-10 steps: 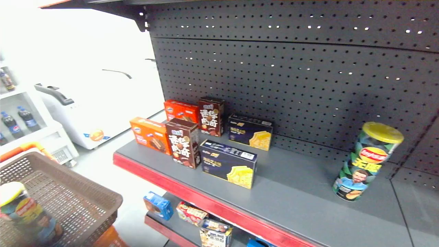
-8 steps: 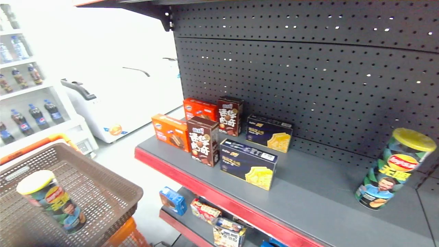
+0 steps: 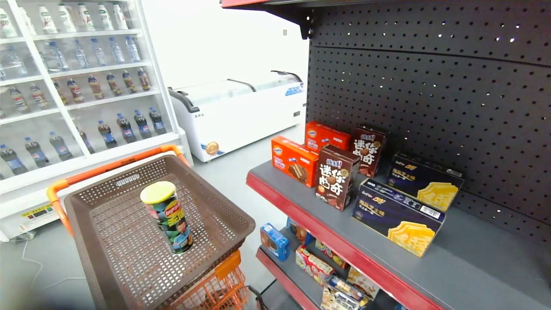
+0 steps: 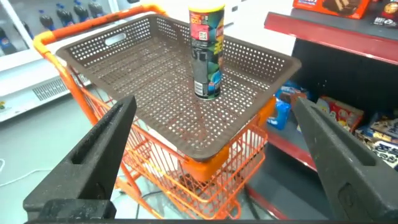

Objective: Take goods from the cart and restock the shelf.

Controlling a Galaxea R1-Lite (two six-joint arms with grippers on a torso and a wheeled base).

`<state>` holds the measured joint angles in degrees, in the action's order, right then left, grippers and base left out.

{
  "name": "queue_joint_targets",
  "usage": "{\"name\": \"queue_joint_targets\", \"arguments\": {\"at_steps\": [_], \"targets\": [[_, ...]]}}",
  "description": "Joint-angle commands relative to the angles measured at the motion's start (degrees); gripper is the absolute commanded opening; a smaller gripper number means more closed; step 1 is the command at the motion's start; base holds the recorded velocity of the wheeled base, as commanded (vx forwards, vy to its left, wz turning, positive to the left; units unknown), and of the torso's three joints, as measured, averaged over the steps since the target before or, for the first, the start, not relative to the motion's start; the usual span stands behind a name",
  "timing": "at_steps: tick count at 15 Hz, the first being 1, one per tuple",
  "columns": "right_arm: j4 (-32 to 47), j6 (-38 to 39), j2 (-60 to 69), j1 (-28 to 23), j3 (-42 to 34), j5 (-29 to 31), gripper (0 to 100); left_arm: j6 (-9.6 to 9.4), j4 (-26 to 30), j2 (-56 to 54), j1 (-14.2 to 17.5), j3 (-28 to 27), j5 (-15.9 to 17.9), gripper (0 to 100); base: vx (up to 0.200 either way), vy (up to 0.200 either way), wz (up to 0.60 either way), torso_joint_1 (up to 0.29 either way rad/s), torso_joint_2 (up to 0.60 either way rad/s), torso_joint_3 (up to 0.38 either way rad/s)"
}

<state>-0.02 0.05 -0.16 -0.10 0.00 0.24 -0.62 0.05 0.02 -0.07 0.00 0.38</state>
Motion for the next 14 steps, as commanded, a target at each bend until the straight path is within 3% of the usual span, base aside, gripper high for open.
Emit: {"name": "queue_joint_targets", "arguments": {"at_steps": [1,3,4,5,7,8,10,14], "targets": [[0.02,-0.05,-0.02,0.01,0.00,0.02,100,0.09,-0.05,-0.02,0.07,0.00,-0.03,100,0.000,0.000,0.00,0.000,0.00,0.000],[0.02,-0.05,-0.02,0.01,0.00,0.02,100,-0.35,-0.49,-0.02,0.07,-0.09,-0.99,100,0.000,0.000,0.00,0.000,0.00,0.000],[0.02,-0.05,-0.02,0.01,0.00,0.02,100,-2.19,-1.10,-0.02,0.07,-1.93,-2.14,100,0.000,0.000,0.00,0.000,0.00,0.000],[0.02,-0.05,-0.02,0.01,0.00,0.02,100,-6.15,0.74,1.82,0.16,-8.70,-3.10,100,0.000,0.000,0.00,0.000,0.00,0.000],[0.02,-0.05,-0.02,0.01,0.00,0.02,100,-9.13,7.69,8.15,0.42,-19.42,-4.60,100,0.000,0.000,0.00,0.000,0.00,0.000],[0.02,-0.05,-0.02,0.01,0.00,0.02,100,-11.77,15.95,14.04,1.39,-27.86,-5.65,100,0.000,0.000,0.00,0.000,0.00,0.000],[0.02,-0.05,-0.02,0.01,0.00,0.02,100,-12.30,21.48,20.45,0.95,-32.61,-5.48,100,0.000,0.000,0.00,0.000,0.00,0.000],[0.02,-0.05,-0.02,0.01,0.00,0.02,100,-10.80,23.15,39.70,0.69,-38.06,-2.49,100,0.000,0.000,0.00,0.000,0.00,0.000]]}}
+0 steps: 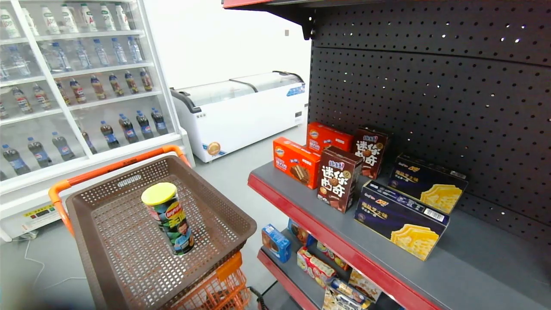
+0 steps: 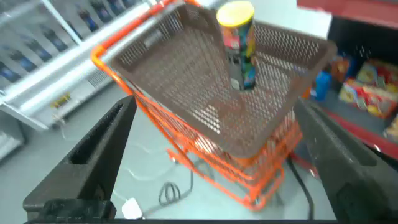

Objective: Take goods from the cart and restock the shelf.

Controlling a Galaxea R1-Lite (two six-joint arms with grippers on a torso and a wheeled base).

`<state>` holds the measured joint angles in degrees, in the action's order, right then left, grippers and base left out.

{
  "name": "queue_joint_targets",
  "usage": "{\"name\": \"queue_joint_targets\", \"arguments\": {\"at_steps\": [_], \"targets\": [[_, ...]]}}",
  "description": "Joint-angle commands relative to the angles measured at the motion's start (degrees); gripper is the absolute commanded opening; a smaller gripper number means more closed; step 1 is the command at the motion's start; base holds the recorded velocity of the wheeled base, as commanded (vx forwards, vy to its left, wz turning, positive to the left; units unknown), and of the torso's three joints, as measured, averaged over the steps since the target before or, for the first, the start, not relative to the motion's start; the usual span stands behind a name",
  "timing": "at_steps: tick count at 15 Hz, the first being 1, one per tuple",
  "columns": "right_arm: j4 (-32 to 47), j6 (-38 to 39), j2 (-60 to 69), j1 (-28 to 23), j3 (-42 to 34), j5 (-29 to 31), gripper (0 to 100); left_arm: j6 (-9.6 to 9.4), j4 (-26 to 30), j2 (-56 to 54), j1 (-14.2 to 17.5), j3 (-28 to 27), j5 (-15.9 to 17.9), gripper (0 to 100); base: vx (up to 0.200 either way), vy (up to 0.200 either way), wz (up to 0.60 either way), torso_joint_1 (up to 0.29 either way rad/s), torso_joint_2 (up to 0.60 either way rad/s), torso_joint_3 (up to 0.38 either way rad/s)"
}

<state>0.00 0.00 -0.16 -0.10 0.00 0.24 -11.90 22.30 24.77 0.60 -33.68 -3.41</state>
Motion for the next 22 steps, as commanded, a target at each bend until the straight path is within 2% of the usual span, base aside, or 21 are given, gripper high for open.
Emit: {"name": "queue_joint_targets", "arguments": {"at_steps": [1,2,5,6,7,8,9,10,11,12,13,15,22], "targets": [[0.00,0.00,-0.02,0.01,0.00,0.02,100,1.26,1.08,19.70,0.02,-7.36,1.30,100,0.000,0.000,0.00,0.000,0.00,0.000],[0.00,0.09,-0.02,0.01,0.00,0.02,100,1.97,1.08,23.30,0.37,-9.03,1.22,100,0.000,0.000,0.00,0.000,0.00,0.000],[0.00,0.00,-0.02,0.01,0.00,0.02,100,3.81,0.47,29.11,0.81,-9.03,3.06,100,0.000,0.000,0.00,0.000,0.00,0.000],[0.00,0.00,-0.02,0.01,0.00,0.02,100,5.39,-0.59,30.25,0.98,-9.12,3.59,100,0.000,0.000,0.00,0.000,0.00,0.000],[0.00,0.09,-0.02,0.01,0.00,0.02,100,7.68,-3.31,32.62,2.65,-8.86,5.17,100,0.000,0.000,0.00,0.000,0.00,0.000],[0.00,0.00,-0.02,0.01,0.00,0.02,100,7.77,-5.42,34.73,5.64,-8.24,9.48,100,0.000,0.000,0.00,0.000,0.00,0.000],[0.00,0.09,-0.02,0.01,0.00,0.02,100,6.80,-7.44,37.37,8.28,-7.98,14.75,100,0.000,0.000,0.00,0.000,0.00,0.000],[0.00,0.00,-0.02,0.01,0.00,0.02,100,4.69,-10.78,40.00,10.30,-7.36,18.44,100,0.000,0.000,0.00,0.000,0.00,0.000],[0.00,0.00,-0.02,0.01,0.00,0.02,100,3.46,-14.74,42.11,11.71,-6.13,20.46,100,0.000,0.000,0.00,0.000,0.00,0.000],[0.00,0.00,-0.02,0.01,0.00,0.02,100,3.37,-18.08,43.52,11.97,-4.73,20.90,100,0.000,0.000,0.00,0.000,0.00,0.000],[0.00,0.00,-0.02,0.01,0.00,0.02,100,3.90,-25.46,46.51,12.06,-1.74,20.90,100,0.000,0.000,0.00,0.000,0.00,0.000],[0.00,0.00,-0.02,0.01,0.00,0.02,100,3.37,-30.65,49.50,11.97,1.16,20.82,100,0.000,0.000,0.00,0.000,0.00,0.000],[0.00,0.00,-0.02,0.01,0.00,0.02,100,3.28,-32.14,58.02,11.71,2.92,20.99,100,0.000,0.000,0.00,0.000,0.00,0.000]]}}
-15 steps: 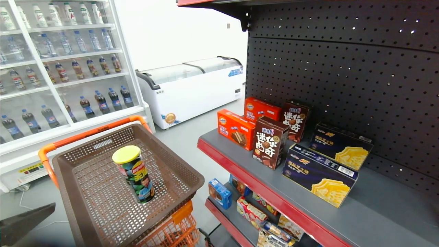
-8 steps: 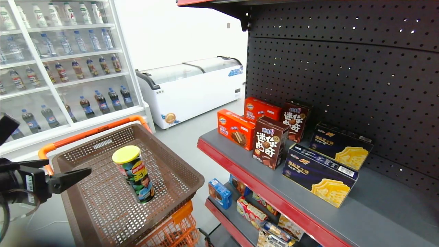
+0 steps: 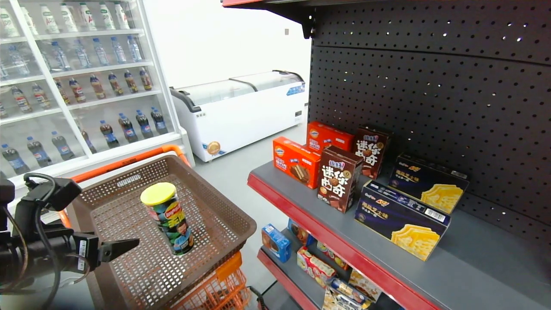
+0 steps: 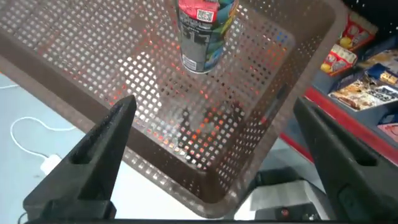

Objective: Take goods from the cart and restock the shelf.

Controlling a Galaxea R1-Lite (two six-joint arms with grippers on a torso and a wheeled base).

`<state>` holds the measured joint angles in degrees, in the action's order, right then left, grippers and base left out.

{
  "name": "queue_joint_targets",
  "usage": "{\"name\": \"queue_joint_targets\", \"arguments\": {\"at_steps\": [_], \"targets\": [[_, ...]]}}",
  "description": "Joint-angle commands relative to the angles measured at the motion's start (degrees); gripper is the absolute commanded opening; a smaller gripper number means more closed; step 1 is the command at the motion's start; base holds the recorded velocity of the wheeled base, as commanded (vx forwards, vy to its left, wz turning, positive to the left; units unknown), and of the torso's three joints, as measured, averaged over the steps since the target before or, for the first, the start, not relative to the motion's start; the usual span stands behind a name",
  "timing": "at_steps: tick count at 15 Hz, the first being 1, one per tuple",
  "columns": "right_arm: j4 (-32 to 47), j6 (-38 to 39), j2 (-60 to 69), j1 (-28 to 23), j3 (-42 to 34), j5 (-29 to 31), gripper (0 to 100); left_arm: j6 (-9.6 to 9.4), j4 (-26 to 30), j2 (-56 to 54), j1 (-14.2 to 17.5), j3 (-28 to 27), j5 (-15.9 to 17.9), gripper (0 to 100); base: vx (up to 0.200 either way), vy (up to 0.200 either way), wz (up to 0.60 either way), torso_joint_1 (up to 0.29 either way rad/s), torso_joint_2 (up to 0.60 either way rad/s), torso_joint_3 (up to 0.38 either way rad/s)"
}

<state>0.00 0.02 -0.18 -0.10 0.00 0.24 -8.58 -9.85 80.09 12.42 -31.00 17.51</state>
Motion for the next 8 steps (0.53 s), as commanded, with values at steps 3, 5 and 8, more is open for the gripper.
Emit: {"name": "queue_joint_targets", "arguments": {"at_steps": [3,5,8], "targets": [[0.00,-0.02,0.01,0.01,0.00,0.02,100,-0.12,-5.36,7.71,-1.17,0.33,0.16,100,0.000,0.000,0.00,0.000,0.00,0.000],[0.00,-0.02,0.01,0.01,0.00,0.02,100,-0.21,-8.78,10.08,-2.93,0.33,-0.02,100,0.000,0.000,0.00,0.000,0.00,0.000],[0.00,0.06,0.01,0.01,0.00,0.02,100,-0.21,-13.70,14.21,-3.90,0.33,-0.02,100,0.000,0.000,0.00,0.000,0.00,0.000]]}}
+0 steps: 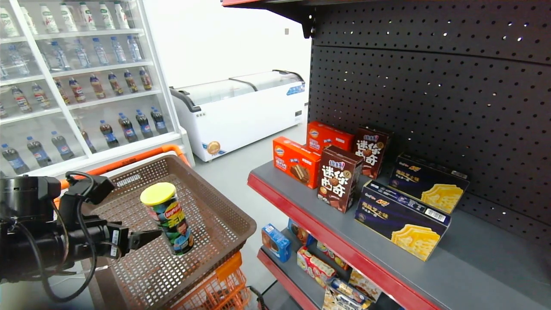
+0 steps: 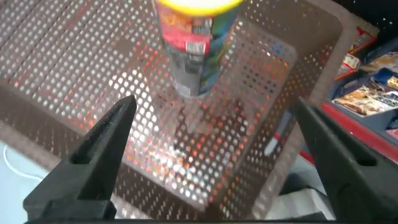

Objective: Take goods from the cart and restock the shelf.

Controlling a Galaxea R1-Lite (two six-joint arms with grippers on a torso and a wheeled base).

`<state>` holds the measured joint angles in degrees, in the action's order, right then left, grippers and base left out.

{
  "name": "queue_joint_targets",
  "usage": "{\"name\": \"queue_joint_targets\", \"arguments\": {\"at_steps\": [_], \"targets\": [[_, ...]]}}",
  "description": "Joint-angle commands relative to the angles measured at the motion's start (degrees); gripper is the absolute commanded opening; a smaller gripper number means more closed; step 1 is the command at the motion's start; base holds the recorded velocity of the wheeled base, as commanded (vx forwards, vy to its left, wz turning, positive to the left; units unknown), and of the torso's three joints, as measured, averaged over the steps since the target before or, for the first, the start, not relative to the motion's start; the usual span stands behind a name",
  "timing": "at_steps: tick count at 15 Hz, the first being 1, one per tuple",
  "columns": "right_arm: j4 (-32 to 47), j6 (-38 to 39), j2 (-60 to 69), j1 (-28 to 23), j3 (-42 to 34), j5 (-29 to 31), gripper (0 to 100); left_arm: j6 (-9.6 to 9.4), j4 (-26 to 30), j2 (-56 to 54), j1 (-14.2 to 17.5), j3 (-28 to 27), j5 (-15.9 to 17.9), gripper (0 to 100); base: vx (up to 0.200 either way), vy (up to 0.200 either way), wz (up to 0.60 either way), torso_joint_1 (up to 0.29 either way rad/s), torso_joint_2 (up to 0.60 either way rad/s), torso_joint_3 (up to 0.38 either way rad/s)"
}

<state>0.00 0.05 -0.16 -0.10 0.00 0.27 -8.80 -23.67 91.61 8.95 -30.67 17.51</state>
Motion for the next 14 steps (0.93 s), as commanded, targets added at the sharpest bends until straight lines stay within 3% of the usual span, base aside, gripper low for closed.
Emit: {"name": "queue_joint_targets", "arguments": {"at_steps": [1,2,5,9,14], "targets": [[0.00,-0.05,-0.02,0.01,0.00,0.00,100,-0.08,-3.31,4.72,-0.51,0.53,-0.10,100,0.000,0.000,0.00,0.000,0.00,0.000],[0.00,-0.05,-0.02,0.01,0.00,0.00,100,-0.51,-5.42,6.03,-0.42,0.79,-0.19,100,0.000,0.000,0.00,0.000,0.00,0.000],[0.00,-0.05,-0.02,0.01,0.00,0.00,100,-4.47,-11.75,11.04,-0.33,2.02,0.16,100,0.000,0.000,0.00,0.000,0.00,0.000],[0.00,-0.05,-0.02,0.01,0.00,0.00,100,-5.09,-19.13,16.23,-1.30,2.99,0.78,100,0.000,0.000,0.00,0.000,0.00,0.000],[0.00,0.04,-0.02,0.01,0.00,0.00,100,-5.00,-24.40,20.98,-1.21,4.04,0.51,100,0.000,0.000,0.00,0.000,0.00,0.000]]}}
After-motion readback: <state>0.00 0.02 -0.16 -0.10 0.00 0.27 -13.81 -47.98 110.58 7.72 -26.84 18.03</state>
